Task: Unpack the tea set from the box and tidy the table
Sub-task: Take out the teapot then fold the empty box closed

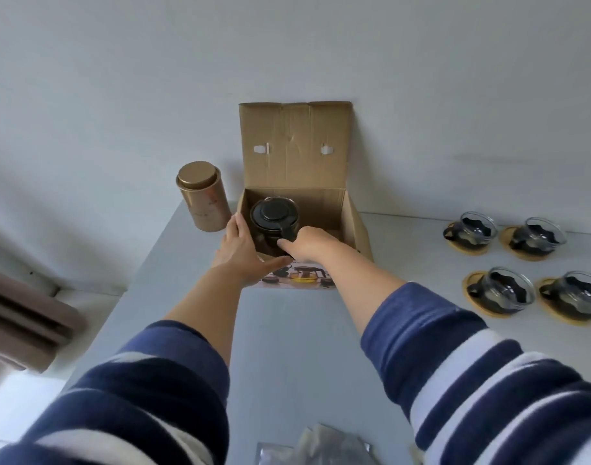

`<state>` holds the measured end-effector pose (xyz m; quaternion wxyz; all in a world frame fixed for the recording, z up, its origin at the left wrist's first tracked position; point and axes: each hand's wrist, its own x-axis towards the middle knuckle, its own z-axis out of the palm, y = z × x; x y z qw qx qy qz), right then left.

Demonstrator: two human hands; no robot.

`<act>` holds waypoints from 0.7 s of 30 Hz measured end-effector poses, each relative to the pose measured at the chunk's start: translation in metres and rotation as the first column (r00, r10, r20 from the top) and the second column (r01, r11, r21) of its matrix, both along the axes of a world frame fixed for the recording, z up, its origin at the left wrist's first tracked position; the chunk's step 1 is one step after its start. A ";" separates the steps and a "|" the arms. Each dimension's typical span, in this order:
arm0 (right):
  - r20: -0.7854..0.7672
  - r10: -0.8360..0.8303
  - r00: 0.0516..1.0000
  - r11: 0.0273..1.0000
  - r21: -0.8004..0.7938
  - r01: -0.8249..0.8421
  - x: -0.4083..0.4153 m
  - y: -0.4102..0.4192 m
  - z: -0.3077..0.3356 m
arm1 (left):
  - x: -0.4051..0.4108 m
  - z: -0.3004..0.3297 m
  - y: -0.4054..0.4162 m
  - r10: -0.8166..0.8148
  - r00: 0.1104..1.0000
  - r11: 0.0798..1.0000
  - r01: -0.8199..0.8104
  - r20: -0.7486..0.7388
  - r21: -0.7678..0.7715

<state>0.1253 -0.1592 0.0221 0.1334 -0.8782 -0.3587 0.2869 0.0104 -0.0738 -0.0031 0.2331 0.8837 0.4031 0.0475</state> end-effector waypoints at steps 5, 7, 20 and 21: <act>0.054 -0.052 0.997 0.999 -0.013 0.053 -0.002 0.011 -0.008 | 0.002 -0.004 0.002 0.000 1.000 1.000 0.000 0.012 0.030; 0.097 -0.065 0.993 0.998 0.012 0.064 0.000 0.007 -0.005 | 0.003 -0.005 0.002 0.005 1.000 1.000 -0.005 -0.007 0.023; 0.015 -0.256 0.967 0.921 0.307 0.239 0.035 -0.077 0.106 | 0.000 0.005 -0.007 0.013 1.000 0.997 -0.014 -0.021 -0.071; 0.029 -0.289 0.957 0.911 0.315 0.266 0.042 -0.085 0.106 | 0.000 0.005 -0.007 0.014 1.000 0.997 -0.015 -0.018 -0.070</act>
